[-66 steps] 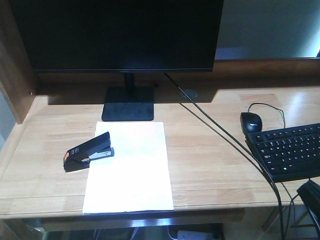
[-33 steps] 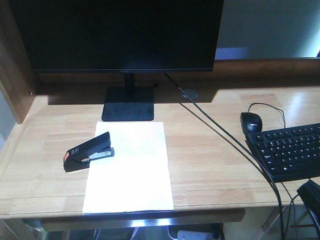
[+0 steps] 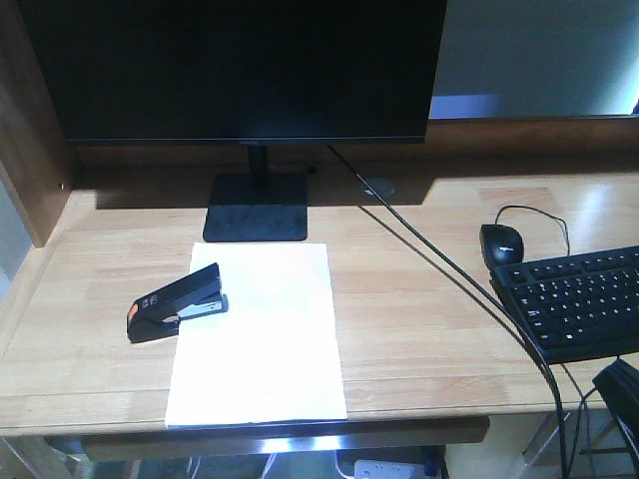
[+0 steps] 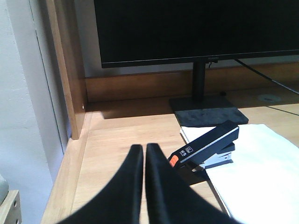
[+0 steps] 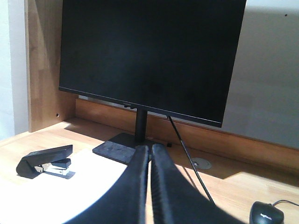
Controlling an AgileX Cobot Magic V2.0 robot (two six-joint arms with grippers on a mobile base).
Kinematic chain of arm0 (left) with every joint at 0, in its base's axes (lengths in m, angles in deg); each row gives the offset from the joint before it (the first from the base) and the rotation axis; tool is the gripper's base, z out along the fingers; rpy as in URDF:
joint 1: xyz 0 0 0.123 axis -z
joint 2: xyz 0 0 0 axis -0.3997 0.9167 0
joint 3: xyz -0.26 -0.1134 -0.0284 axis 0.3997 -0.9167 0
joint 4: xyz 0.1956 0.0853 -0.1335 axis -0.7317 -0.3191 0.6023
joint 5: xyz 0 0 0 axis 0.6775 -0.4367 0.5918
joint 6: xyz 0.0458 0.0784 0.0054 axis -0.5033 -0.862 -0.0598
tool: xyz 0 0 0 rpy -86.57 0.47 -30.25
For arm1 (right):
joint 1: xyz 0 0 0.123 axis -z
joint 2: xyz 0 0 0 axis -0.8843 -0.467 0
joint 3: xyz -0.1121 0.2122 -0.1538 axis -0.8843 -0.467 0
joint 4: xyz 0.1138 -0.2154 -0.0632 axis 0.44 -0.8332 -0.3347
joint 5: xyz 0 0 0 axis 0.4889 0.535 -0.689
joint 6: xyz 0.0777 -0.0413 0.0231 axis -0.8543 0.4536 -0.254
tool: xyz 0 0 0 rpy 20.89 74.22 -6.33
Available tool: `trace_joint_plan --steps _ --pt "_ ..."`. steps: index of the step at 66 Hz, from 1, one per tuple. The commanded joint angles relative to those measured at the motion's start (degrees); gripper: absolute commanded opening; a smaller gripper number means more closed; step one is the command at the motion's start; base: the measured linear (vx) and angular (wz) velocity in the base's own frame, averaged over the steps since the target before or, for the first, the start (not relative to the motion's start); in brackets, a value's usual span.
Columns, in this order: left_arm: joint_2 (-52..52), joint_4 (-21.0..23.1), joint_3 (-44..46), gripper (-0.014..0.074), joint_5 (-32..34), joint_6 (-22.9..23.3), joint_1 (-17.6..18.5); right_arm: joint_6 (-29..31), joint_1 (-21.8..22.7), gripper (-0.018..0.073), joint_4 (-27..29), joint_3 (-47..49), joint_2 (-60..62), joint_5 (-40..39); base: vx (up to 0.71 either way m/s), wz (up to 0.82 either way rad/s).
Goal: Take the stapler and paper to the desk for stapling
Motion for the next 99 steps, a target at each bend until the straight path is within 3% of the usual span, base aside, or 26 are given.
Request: trace_joint_plan --steps 1,9,15,29,42,55,71,79,91,99 --pt "-0.8 0.1 -1.6 -0.0006 4.1 0.6 0.2 0.1 0.1 -0.0009 -0.3 1.6 -0.4 -2.4 0.0 0.0" --pt "-0.8 0.1 -1.6 -0.0006 4.1 0.6 0.2 0.1 0.1 -0.0009 0.3 1.5 -0.4 -2.3 0.0 0.0" --pt "-0.8 0.1 -1.6 -0.0006 4.1 0.6 0.2 1.1 0.6 -0.0009 6.8 1.5 -0.4 -1.8 0.0 0.0" --pt "-0.8 0.1 -1.6 -0.0006 4.1 0.6 0.2 27.5 10.2 -0.0009 31.8 1.5 -0.4 -0.3 0.0 0.0" --pt "-0.8 0.1 -1.6 -0.0006 4.0 0.6 0.2 41.6 13.6 -0.0009 43.9 1.5 -0.4 1.2 0.0 0.0" --pt "-0.8 0.1 -1.6 -0.0006 4.0 0.6 0.2 44.3 13.9 -0.0009 45.4 1.5 2.5 6.4 0.0 0.0" --pt "-0.8 0.1 -1.6 -0.0006 4.0 0.6 0.2 44.3 21.1 -0.0009 47.3 1.5 8.5 10.5 0.0 0.0" --pt "-0.8 0.1 -1.6 -0.0006 4.0 0.6 0.2 44.8 21.5 -0.0009 47.3 1.3 8.4 11.6 0.0 0.0" --pt "-0.8 0.1 -1.6 -0.0006 4.0 0.6 0.2 44.8 21.5 -0.0009 47.3 -5.4 8.4 3.0 0.0 0.0" --pt "-0.8 0.1 -1.6 -0.0006 4.0 0.6 0.2 44.4 21.5 -0.0009 47.4 -5.2 8.4 4.1 0.0 0.0"
